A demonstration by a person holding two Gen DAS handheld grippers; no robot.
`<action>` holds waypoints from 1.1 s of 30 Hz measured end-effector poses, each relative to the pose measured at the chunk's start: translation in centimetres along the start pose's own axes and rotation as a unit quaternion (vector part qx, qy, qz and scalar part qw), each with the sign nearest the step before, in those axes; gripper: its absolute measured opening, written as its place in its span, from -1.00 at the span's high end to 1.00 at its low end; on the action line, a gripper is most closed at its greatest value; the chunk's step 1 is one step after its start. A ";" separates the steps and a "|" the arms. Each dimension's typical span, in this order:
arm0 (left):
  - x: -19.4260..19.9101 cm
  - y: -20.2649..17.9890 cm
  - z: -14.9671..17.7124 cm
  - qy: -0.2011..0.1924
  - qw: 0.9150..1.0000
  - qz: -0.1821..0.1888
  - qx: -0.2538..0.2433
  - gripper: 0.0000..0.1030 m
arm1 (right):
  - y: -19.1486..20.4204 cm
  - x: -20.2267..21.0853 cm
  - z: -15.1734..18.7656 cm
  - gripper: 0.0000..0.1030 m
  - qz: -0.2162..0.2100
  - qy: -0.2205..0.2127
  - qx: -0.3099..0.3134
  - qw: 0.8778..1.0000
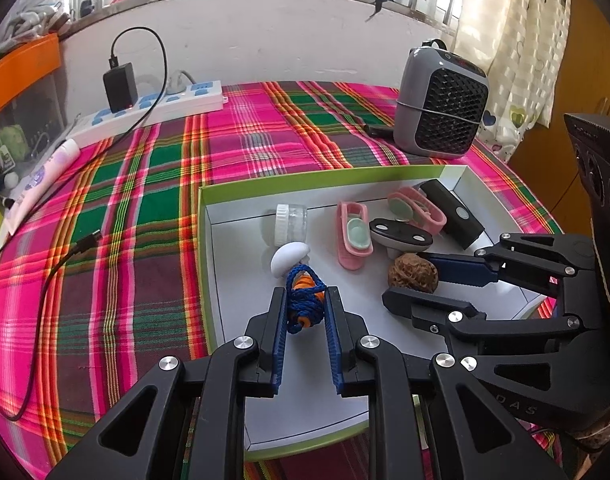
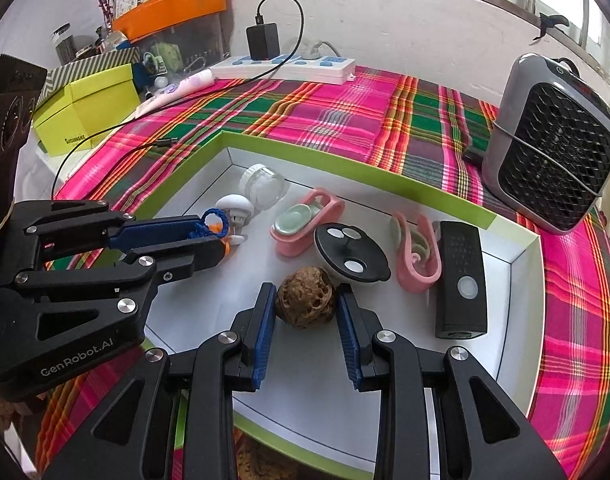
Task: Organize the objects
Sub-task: 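Carry the blue rope toy and walnut in both tools into the green box, then open both tools to release the rope toy and walnut in the box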
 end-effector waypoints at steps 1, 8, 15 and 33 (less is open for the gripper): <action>0.0 0.0 0.0 0.000 1.000 0.000 -0.001 0.68 | 0.0 0.0 0.0 0.39 0.000 0.000 0.000 1.000; -0.1 0.0 0.0 0.001 1.000 -0.001 -0.004 0.66 | 0.0 0.0 0.1 0.39 0.000 0.000 0.001 1.000; -0.1 0.0 -0.1 0.003 1.000 0.000 -0.003 0.62 | 0.0 0.1 0.1 0.38 -0.002 -0.001 -0.001 1.000; 1.7 0.1 0.5 -0.007 1.000 -0.005 0.005 0.37 | 0.2 1.5 0.7 0.27 0.005 -0.018 -0.012 1.000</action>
Point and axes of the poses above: each gripper's, at about its wrist camera, not at the fingertips, and x roughly against the way its jaws point, y to its left, z to its underside, the point moved 1 cm from there along -x, roughly the way its jaws point, and after that the axes turned 3 degrees about -z, right-handed, at the moved point
